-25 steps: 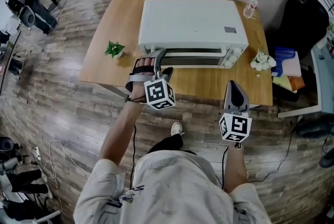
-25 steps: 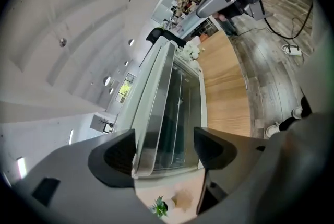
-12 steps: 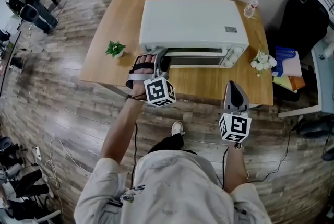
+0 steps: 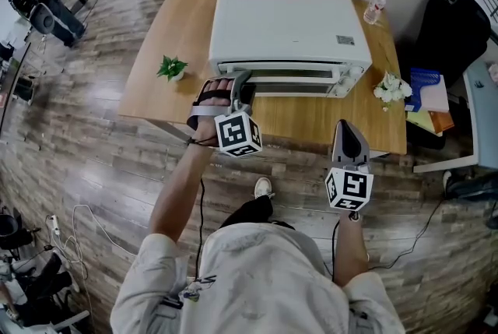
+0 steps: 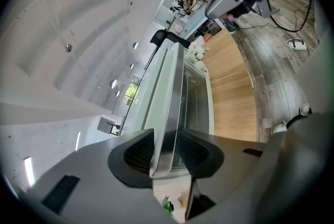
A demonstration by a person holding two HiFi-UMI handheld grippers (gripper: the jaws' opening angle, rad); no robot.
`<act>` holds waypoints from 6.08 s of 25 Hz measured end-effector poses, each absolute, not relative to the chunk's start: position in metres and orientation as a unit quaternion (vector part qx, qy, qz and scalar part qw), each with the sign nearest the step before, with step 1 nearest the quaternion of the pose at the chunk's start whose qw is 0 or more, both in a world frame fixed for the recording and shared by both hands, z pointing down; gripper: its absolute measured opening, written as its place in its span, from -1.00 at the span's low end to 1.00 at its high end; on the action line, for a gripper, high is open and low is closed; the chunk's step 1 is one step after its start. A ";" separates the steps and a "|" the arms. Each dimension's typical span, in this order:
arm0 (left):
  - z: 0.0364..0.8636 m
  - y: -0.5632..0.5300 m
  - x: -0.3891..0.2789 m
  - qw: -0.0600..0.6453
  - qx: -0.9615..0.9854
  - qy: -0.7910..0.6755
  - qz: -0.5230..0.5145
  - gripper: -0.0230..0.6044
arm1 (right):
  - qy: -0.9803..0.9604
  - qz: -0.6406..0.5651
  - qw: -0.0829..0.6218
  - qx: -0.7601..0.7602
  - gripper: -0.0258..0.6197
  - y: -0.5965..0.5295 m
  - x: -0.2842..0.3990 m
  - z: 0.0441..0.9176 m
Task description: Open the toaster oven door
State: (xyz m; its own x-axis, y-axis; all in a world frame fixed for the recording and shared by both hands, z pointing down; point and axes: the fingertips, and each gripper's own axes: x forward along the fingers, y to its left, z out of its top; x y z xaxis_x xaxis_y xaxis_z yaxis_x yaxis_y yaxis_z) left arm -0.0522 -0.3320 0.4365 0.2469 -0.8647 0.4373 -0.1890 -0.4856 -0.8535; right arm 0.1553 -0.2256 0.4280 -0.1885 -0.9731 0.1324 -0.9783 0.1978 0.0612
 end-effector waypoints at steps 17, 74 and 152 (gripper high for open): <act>0.454 -0.284 -0.054 0.315 -0.713 0.348 -0.521 -0.53 | -0.772 0.035 0.080 0.630 -0.85 -0.178 0.156 0.439; 0.572 -0.180 -0.054 0.266 -0.689 0.306 -0.601 -0.64 | -0.743 0.091 0.109 0.654 -0.85 -0.093 0.202 0.492; 0.724 -0.151 -0.051 0.386 -0.631 0.343 -0.579 0.28 | -0.794 0.136 0.192 0.561 -0.85 -0.094 0.098 0.581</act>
